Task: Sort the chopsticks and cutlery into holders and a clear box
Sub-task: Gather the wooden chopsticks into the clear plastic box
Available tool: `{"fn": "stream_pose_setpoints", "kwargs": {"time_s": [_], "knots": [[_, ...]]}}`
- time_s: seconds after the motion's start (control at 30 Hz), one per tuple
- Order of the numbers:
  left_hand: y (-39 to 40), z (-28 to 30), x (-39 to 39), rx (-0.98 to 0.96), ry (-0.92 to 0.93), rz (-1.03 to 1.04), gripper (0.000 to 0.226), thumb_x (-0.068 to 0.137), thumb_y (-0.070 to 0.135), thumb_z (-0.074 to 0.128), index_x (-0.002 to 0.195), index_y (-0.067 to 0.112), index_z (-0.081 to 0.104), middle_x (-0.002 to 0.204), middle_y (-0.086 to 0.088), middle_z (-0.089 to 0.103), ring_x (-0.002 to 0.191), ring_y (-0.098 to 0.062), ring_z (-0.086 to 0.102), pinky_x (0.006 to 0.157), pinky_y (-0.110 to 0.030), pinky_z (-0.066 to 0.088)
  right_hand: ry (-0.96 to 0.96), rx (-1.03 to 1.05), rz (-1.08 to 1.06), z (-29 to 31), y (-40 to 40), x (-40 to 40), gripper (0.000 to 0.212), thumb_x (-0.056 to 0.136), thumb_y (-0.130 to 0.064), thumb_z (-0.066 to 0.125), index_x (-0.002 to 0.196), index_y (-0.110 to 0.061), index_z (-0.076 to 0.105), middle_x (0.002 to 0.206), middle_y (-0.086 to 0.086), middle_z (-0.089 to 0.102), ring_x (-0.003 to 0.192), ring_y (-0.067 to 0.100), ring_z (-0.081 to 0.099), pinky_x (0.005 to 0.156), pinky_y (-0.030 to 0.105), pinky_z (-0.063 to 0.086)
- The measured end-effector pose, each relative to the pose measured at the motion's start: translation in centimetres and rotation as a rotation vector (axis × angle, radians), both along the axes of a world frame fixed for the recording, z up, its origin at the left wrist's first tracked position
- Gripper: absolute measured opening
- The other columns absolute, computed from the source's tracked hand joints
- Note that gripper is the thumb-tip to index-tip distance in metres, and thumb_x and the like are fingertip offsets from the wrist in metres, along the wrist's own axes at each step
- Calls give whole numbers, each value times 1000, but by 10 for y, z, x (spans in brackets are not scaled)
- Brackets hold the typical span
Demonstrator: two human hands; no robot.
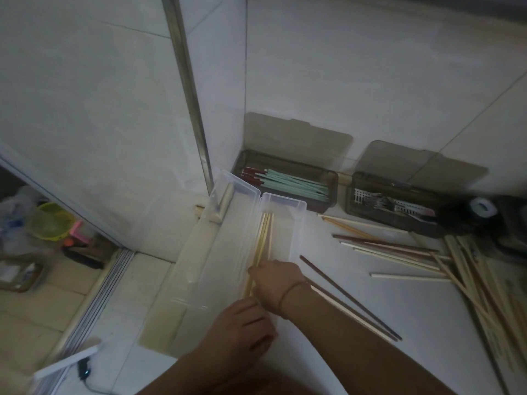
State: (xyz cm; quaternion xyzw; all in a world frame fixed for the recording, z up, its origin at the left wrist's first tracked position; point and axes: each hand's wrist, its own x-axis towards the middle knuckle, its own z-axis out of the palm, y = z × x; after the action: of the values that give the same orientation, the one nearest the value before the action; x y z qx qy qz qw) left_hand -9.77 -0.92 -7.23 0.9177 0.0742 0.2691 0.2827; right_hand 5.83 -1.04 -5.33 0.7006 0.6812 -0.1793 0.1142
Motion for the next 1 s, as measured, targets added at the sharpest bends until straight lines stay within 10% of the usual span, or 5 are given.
{"fn": "stream_pose_setpoints", "kwargs": {"time_s": [0.23,0.37,0.53,0.73,1.0], "knots": [[1,5,1,-8,-3,-7,16,79,8,78,72,15,65,78,3,61,70,-19,54,69,-23,45,199,597,99,10,-20,24,17,77,-18,58,88,-18,70,84,0,69,78,21,62,76,32,51],[2,7,1,-23,21,-10,17,81,8,76,72,17,64,76,4,60,70,-18,53,68,-25,46,168,960,-353,11,-61,95,19,85,-18,53,89,-15,71,89,3,69,84,24,62,77,30,48],[1,7,2,-14,12,5,19,81,8,76,71,17,62,75,4,58,69,-18,51,67,-25,44,-95,404,-1017,-25,-133,178,32,87,-21,62,118,-19,66,130,13,48,110,40,50,83,45,47],[0,7,3,11,16,13,21,79,8,77,69,17,61,73,3,57,68,-18,51,66,-25,44,-118,496,-775,-43,-162,182,19,68,-6,82,83,-16,76,107,13,65,84,41,59,61,38,48],[0,8,3,25,-2,10,19,79,6,75,69,16,62,74,2,57,69,-18,50,68,-24,41,63,972,-249,9,-119,129,24,101,-30,39,97,-19,59,82,3,71,60,17,63,57,20,47]]}}
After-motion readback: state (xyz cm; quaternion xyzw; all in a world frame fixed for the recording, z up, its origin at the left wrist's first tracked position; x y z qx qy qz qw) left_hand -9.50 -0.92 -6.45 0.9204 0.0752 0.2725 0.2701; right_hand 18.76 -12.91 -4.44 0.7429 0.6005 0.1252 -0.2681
